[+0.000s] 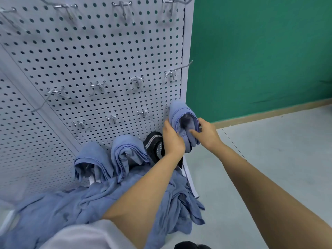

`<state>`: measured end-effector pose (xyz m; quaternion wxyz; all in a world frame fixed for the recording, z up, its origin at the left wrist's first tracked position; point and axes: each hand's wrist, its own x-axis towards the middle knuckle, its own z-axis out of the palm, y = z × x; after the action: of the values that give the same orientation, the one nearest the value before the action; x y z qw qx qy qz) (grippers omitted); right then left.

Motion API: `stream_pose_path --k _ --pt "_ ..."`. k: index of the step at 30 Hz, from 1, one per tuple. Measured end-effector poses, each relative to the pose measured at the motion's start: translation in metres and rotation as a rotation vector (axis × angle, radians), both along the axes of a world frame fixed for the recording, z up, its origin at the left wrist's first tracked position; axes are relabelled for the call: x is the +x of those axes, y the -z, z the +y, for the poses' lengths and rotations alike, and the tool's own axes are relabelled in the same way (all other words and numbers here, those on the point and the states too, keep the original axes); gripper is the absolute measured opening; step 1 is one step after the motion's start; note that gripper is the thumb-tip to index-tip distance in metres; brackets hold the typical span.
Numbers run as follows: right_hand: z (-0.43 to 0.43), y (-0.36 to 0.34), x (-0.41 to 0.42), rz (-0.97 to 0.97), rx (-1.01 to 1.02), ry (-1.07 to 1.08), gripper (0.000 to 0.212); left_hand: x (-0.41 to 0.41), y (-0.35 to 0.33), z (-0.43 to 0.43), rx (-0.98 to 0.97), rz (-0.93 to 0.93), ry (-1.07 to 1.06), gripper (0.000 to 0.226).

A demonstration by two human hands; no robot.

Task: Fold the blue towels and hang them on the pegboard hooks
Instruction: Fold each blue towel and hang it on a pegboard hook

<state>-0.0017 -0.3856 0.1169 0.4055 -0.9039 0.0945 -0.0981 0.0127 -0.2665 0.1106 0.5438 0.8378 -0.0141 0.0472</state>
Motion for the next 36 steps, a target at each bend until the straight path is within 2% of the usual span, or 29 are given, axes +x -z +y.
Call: stream_pose_path --k 2,5,7,9,11,13,15,19,21,26,31,36 --pt "0.000 0.001 -0.007 0.025 -0.031 0.002 0.017 -0.006 -0.007 0.003 -0.006 0.070 0.020 0.029" --pt "0.004 -0.005 -0.022 0.114 -0.117 -0.004 0.023 -0.022 -0.019 0.012 0.000 0.181 0.112 0.041" --pt "0.010 -0.014 -0.034 0.239 -0.156 -0.011 0.021 -0.032 -0.028 0.024 0.018 0.257 0.160 0.046" --pt "0.023 -0.028 -0.051 0.365 -0.271 -0.036 0.014 -0.043 -0.038 0.042 0.067 0.302 0.209 0.036" --pt "0.039 -0.041 -0.065 0.411 -0.400 -0.105 0.025 -0.055 -0.047 0.065 0.078 0.311 0.246 0.019" --pt "0.061 -0.049 -0.076 0.411 -0.446 -0.172 0.033 -0.066 -0.050 0.092 0.047 0.337 0.253 0.012" --pt "0.088 -0.053 -0.086 0.423 -0.462 -0.242 0.023 -0.077 -0.046 0.123 0.027 0.361 0.239 0.008" --pt "0.142 -0.039 -0.099 0.459 -0.384 -0.350 0.016 -0.094 -0.019 0.183 0.044 0.426 0.191 0.007" --pt "0.162 -0.020 -0.104 0.492 -0.319 -0.351 0.025 -0.100 -0.001 0.211 0.072 0.463 0.164 0.013" --pt "0.200 0.052 -0.115 0.610 -0.233 -0.344 0.030 -0.105 0.059 0.265 0.190 0.532 0.101 0.024" --pt "0.216 0.109 -0.105 0.620 -0.199 -0.267 0.027 -0.096 0.111 0.288 0.287 0.602 0.068 0.023" --pt "0.198 0.147 -0.089 0.621 -0.219 -0.075 0.009 -0.076 0.144 0.285 0.281 0.516 0.071 0.024"
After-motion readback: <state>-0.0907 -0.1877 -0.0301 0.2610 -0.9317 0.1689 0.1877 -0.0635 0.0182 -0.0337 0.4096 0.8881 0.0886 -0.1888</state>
